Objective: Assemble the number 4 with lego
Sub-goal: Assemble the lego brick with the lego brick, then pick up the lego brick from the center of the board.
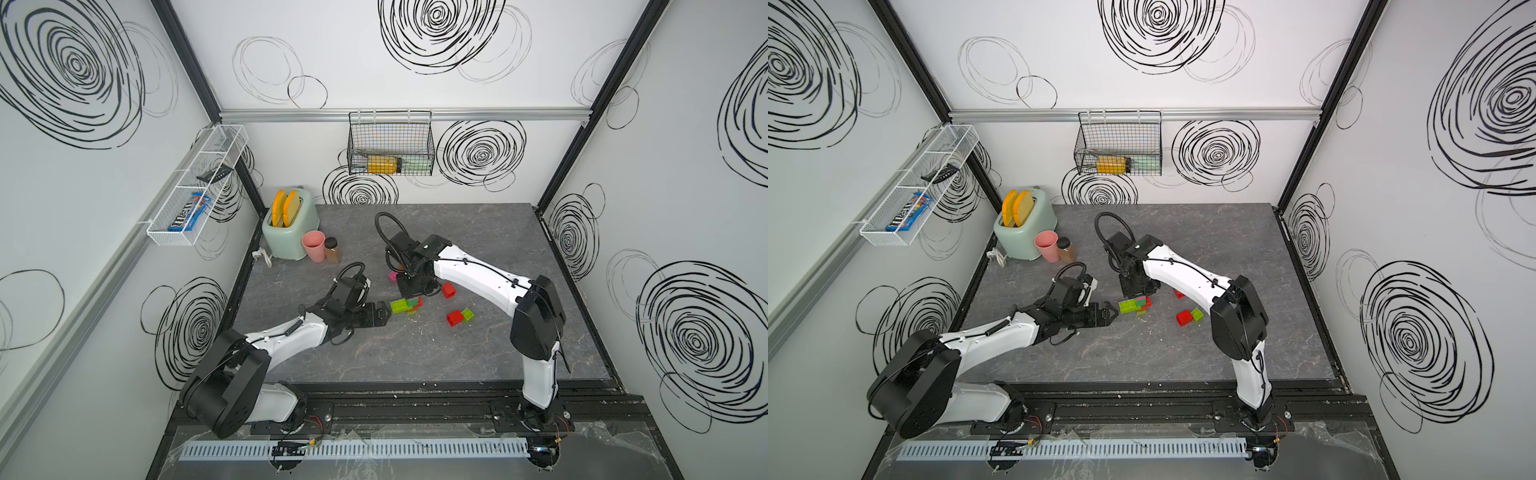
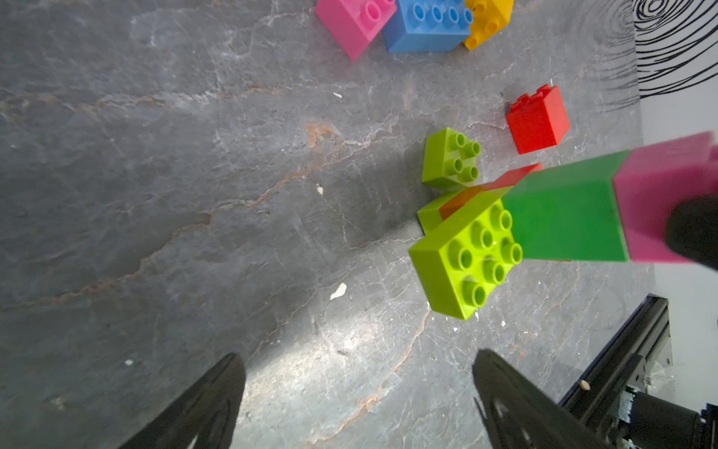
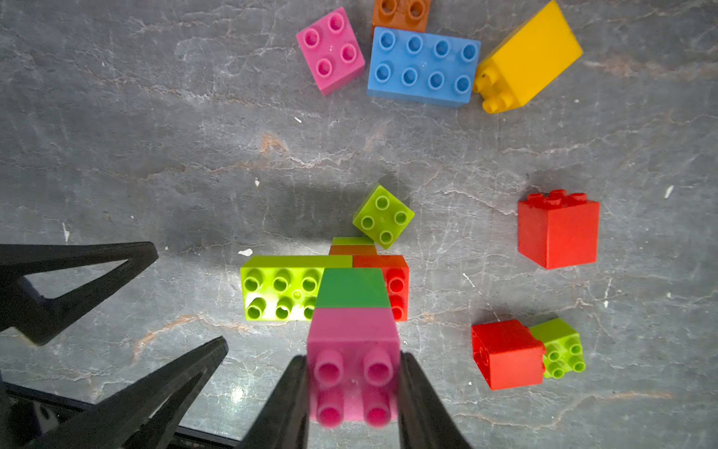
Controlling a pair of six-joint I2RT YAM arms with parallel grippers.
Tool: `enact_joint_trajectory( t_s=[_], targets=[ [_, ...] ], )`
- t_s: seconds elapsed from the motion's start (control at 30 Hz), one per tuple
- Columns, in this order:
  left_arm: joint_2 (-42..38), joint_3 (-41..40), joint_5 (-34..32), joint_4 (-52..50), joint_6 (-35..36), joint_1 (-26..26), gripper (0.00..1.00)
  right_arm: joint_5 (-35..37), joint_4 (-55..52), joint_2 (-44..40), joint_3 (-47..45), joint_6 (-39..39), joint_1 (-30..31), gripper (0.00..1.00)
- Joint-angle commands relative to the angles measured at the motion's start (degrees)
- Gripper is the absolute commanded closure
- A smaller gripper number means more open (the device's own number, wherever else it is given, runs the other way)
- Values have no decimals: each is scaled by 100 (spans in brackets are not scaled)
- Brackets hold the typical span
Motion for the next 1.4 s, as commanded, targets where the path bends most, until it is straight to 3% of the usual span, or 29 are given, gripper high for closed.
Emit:
enact_joint_trajectory(
  t_s=[0.0,0.63,0.77,0.9,0.97,1.07,1.17,1.37],
  targets=[
    [-13,126,-46,74,29,24,4,74,-140,-63,-19,110,-4,60],
    [31,164,-40,29,49,25,4,198,-126,-287,47,92,-59,44],
    [-60,187,-144,-74,57,34,4,220,116,-853,-70,62,-116,27],
    [-216,198,-302,-269,84,25,4,260,847,-1931,-1402,107,-438,19],
    [-338,192,-432,-397,75,-7,4,-173,1329,-2578,-2409,-92,-843,17],
    [-598,172,-691,-671,66,-112,4,-870,2121,-3419,-3810,-746,-1422,1],
    [-793,132,-711,-866,14,-181,4,-962,2822,-3998,-4802,-800,-1747,2],
    [-1193,46,-1272,-1244,-228,-691,4,-1990,3569,-4226,-5625,-976,-2123,3]
  ],
)
